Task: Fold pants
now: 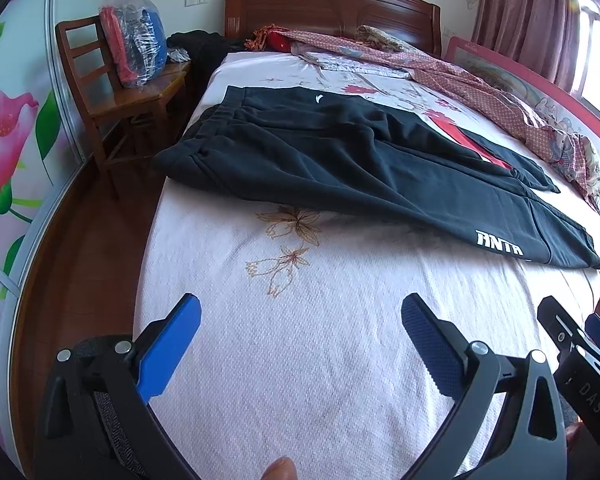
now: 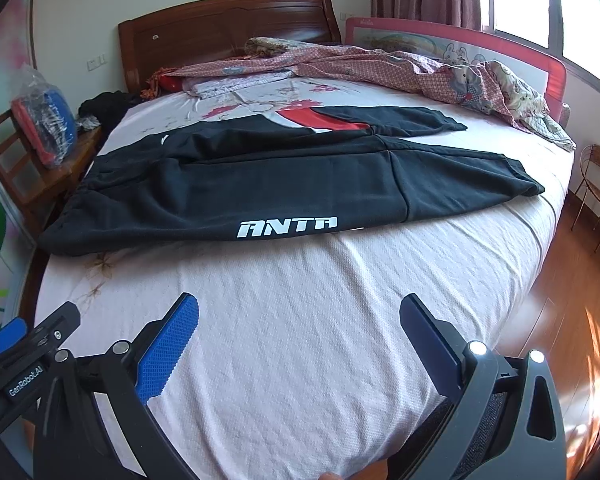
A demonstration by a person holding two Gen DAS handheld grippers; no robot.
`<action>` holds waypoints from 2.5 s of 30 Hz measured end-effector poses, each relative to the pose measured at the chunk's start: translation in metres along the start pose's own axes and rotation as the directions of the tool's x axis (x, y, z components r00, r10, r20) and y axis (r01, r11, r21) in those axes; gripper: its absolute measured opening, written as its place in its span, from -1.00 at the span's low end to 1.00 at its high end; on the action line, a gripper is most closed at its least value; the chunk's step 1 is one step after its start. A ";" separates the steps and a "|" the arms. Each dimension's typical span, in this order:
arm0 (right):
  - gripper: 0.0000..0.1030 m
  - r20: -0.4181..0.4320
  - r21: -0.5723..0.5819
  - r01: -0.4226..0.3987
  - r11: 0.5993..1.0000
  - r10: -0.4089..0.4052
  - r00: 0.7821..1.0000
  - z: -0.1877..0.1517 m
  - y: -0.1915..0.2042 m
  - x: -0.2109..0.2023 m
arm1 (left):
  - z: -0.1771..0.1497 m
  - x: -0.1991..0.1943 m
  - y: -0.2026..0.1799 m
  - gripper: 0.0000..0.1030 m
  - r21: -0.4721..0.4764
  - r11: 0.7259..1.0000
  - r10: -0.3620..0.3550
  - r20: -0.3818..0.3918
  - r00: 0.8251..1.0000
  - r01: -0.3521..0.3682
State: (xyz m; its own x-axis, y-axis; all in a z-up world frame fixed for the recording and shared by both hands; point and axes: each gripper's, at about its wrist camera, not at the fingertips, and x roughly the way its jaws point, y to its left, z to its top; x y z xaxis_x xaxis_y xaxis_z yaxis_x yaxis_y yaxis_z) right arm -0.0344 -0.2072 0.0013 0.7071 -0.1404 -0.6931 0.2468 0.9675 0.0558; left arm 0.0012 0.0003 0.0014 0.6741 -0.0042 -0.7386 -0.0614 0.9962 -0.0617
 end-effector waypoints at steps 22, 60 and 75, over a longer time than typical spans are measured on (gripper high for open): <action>0.94 -0.007 -0.001 0.001 1.000 -0.001 1.000 -0.002 0.001 0.003 | -0.001 -0.003 0.000 0.95 0.007 1.000 -0.002 0.040 0.999 0.001; 0.94 -0.138 0.081 -0.105 0.991 0.115 0.984 -0.005 -0.008 0.029 | 0.048 0.186 0.080 0.96 -0.835 0.295 -0.656 0.175 0.734 0.464; 0.94 -0.197 0.623 -0.387 0.680 0.615 0.764 -0.006 -0.041 0.051 | 0.101 0.176 0.091 0.92 -0.819 0.356 -0.624 0.151 0.767 0.451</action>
State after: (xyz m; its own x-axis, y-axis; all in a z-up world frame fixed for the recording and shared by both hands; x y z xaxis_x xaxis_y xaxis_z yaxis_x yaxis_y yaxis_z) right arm -0.0118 -0.2525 -0.0405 0.5616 0.5286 -0.6365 0.3075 0.5809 0.7537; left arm 0.1881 0.0989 -0.0665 0.6661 -0.6119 -0.4264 -0.3204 0.2815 -0.9045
